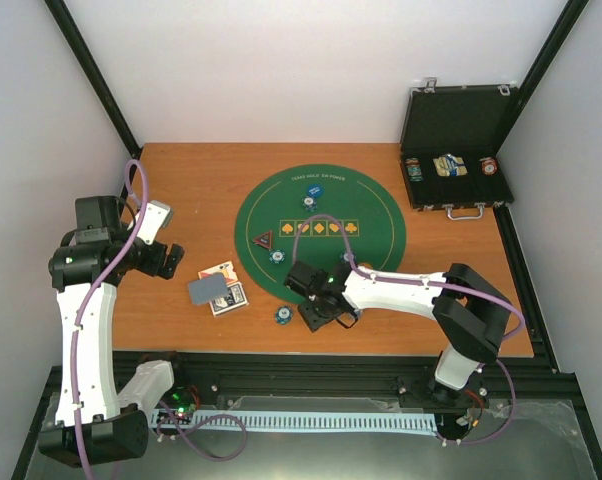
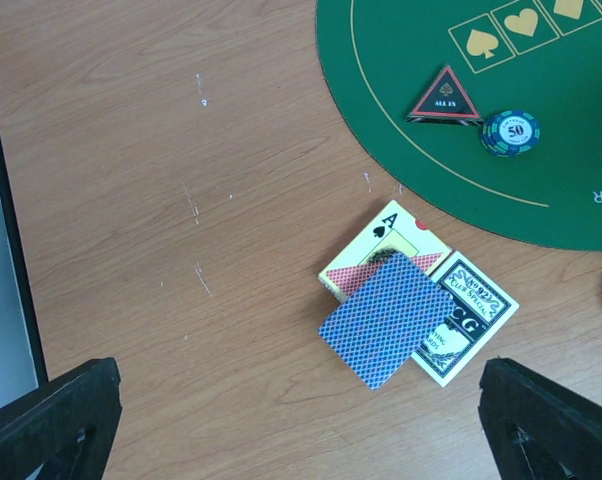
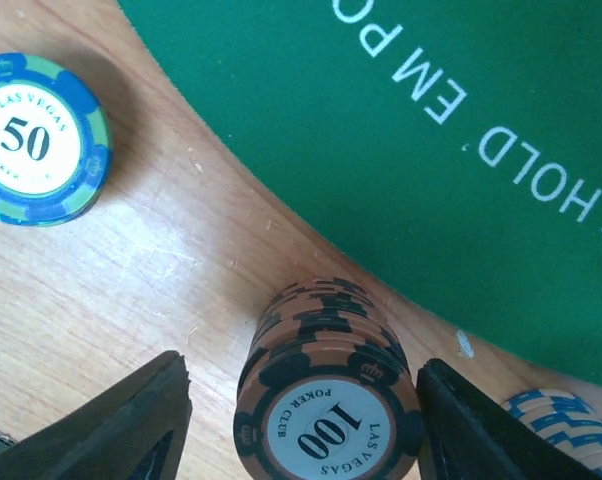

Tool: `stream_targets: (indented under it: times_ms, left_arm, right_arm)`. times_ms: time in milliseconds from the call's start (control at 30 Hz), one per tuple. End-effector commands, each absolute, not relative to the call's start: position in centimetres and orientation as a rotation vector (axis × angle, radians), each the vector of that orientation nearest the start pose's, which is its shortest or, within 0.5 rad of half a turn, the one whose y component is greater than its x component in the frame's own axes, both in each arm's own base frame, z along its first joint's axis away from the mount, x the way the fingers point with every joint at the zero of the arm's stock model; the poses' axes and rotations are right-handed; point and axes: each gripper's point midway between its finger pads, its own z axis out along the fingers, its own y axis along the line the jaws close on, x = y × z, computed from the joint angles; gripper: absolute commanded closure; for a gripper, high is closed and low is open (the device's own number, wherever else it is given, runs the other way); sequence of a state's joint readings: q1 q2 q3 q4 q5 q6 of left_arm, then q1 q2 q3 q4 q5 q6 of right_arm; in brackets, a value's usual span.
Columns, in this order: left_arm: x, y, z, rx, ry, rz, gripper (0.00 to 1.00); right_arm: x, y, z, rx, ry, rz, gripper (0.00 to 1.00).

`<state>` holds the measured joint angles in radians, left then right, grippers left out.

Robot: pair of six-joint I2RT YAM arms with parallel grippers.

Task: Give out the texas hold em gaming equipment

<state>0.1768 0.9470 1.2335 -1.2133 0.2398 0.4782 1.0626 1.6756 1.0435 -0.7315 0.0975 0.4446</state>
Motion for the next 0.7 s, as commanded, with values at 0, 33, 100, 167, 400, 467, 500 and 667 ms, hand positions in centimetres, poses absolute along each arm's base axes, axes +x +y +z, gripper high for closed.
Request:
stream_targets:
  times_ms: [0,33,100,167,400,467,500,667]
  left_arm:
    - [22.9,0.0,27.0,0.471,2.391,-0.007,0.0]
    - [22.9,0.0,27.0,0.471,2.391,-0.006,0.0]
    - [22.9,0.0,27.0,0.468,2.392,-0.009,0.0]
    - [22.9,0.0,26.9,0.469,2.394,-0.01,0.0]
    - [22.9,-0.1,26.9,0.471,2.393,-0.014,0.0]
    - [22.9,-0.1,26.9,0.469,2.394,-0.016,0.0]
    - [22.9,-0.1,26.9,0.469,2.394,-0.02,0.0]
    - [22.9,-0.2,26.8,0.469,2.397,-0.026,0.0]
  right_arm:
    - [18.3,27.7,3.7,-0.845,2.778,0.083,0.42]
    - [18.4,27.7,3.8,-0.84,2.776,0.083,0.44]
    - [18.5,27.6,3.9,-0.836,2.773,0.081,0.47]
    - [18.6,27.6,3.9,-0.834,2.772,0.081,0.5]
    - [18.7,27.6,4.3,-0.827,2.765,0.087,0.59]
    - [18.8,27.6,4.6,-0.827,2.76,0.086,0.59]
    - [18.8,27.6,4.7,-0.829,2.757,0.083,0.59]
    - [19.0,27.7,5.4,-0.836,2.746,0.086,0.6]
